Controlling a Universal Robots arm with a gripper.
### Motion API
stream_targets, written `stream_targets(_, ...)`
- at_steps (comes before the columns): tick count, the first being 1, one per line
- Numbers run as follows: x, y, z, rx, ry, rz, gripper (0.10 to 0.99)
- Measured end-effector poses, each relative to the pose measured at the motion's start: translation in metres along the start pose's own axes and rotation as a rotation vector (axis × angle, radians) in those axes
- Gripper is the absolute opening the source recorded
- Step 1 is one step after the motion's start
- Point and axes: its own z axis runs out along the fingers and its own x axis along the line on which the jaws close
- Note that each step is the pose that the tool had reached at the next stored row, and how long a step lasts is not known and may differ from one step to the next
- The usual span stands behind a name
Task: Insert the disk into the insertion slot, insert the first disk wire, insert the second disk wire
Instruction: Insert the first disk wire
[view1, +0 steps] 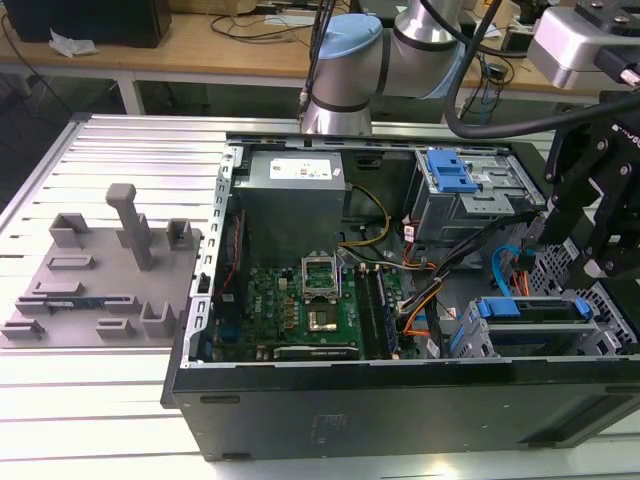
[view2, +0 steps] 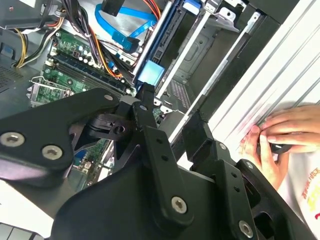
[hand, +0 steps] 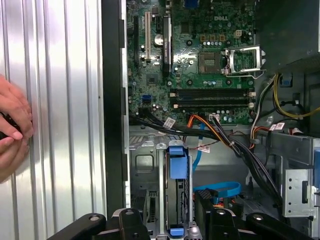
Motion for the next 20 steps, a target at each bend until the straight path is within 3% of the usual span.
stream_targets(6, 0.0009, 0.0000, 0.0000, 0.000, -0.0001, 0.000, 0.502)
stream_targets(7, -0.0033, -0.0001, 0.0000, 0.000, 0.0088, 0.000, 0.502)
stream_targets(8, -0.0085, 0.0002, 0.0000, 0.000, 0.0233, -0.001, 0.502)
stream_targets(12, -0.0159, 0.0003, -0.0004, 0.001, 0.0673, -0.002, 0.502)
stream_targets(13, -0.0180, 0.0003, -0.0004, 0.001, 0.0874, -0.002, 0.502)
stream_targets(20, -0.0180, 0.0004, -0.0004, 0.001, 0.0902, -0.002, 0.502)
